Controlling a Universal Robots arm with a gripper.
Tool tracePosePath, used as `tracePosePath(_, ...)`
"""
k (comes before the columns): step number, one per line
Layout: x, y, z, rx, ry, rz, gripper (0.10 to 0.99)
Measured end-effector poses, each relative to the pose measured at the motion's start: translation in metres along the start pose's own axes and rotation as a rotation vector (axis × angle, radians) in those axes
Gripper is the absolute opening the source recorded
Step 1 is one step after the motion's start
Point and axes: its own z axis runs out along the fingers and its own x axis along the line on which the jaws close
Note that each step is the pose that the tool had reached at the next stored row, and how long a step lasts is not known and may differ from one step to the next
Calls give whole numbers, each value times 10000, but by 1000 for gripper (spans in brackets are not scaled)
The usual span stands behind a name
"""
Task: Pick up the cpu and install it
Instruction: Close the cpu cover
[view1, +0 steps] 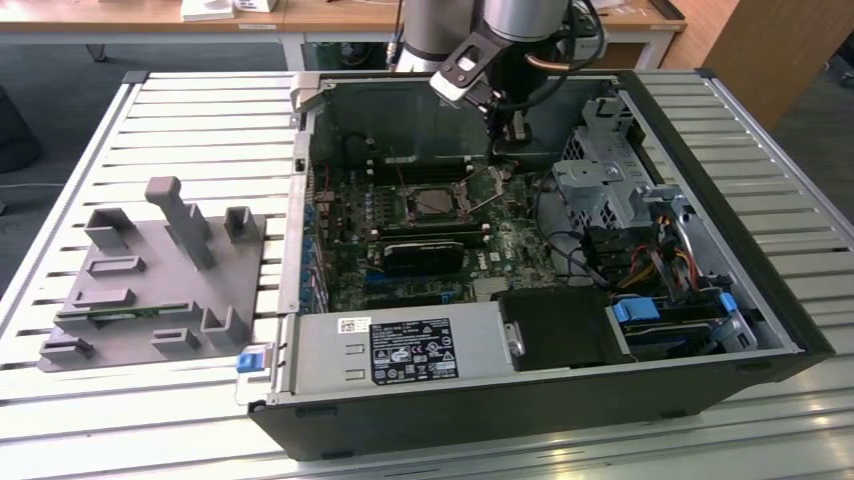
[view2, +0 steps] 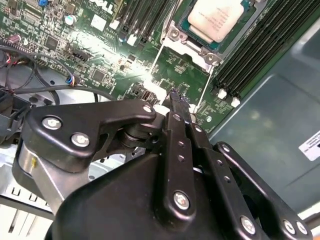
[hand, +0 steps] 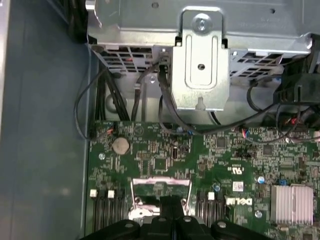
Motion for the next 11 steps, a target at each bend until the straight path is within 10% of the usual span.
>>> tracePosePath(11,44,88,80,5,-13,86,106)
